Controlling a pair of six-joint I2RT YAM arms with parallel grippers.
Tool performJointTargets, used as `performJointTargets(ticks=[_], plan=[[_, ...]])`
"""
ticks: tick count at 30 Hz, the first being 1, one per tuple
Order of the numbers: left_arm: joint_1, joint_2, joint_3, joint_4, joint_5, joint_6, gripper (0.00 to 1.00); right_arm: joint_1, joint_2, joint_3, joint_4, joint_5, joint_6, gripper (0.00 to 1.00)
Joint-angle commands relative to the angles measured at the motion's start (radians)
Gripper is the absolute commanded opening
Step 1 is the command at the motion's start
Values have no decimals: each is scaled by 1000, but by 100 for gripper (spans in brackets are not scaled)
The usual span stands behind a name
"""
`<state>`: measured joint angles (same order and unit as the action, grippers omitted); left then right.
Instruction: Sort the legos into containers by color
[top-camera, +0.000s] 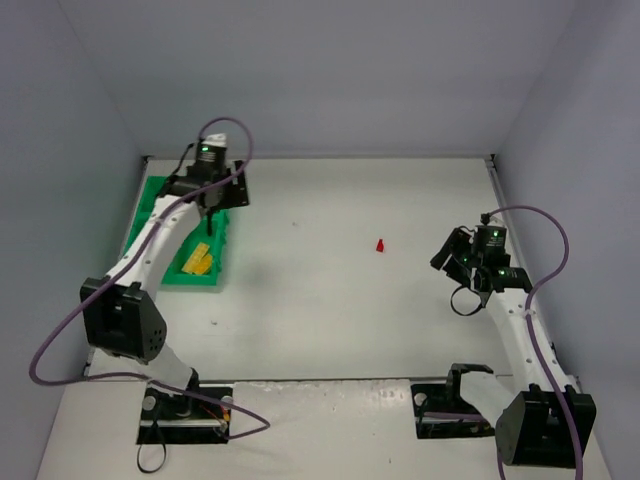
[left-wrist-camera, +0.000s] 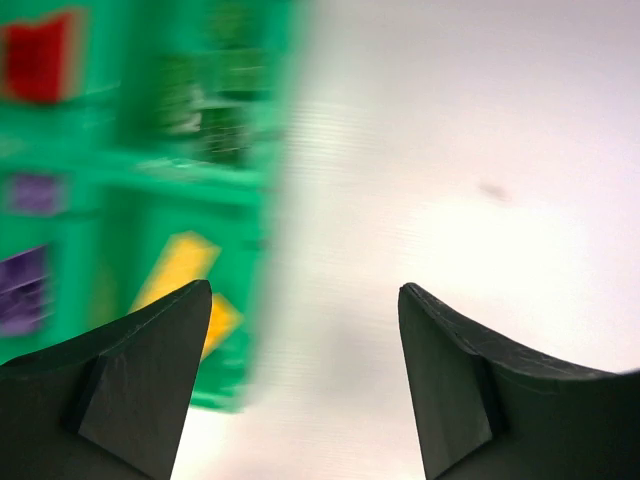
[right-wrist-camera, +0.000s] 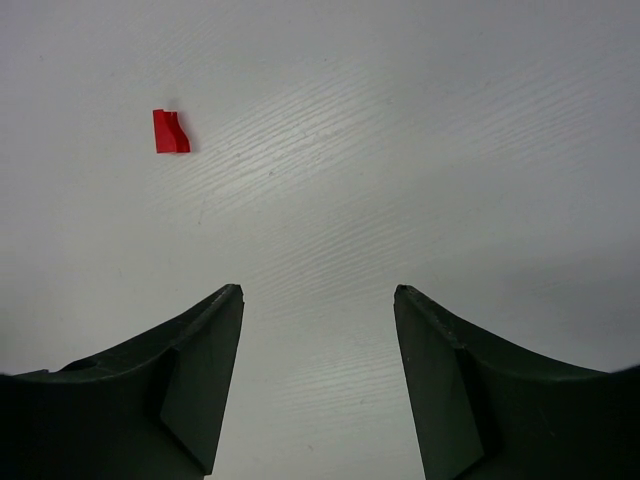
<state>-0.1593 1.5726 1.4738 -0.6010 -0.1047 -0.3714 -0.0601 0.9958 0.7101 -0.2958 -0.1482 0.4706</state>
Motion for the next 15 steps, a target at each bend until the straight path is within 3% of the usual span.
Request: performJointTargets(ticks=[1,8,15], plan=[[-172,76,117,23,74,20,69,-3,-3,15,37,-17,-4,58],[-469,420,469,-40,131,6,69,-3,0,22,29,-24,-4,57],[-583,760,833,-77,203,-50,69,-3,10,28,29,-37,-6,57]])
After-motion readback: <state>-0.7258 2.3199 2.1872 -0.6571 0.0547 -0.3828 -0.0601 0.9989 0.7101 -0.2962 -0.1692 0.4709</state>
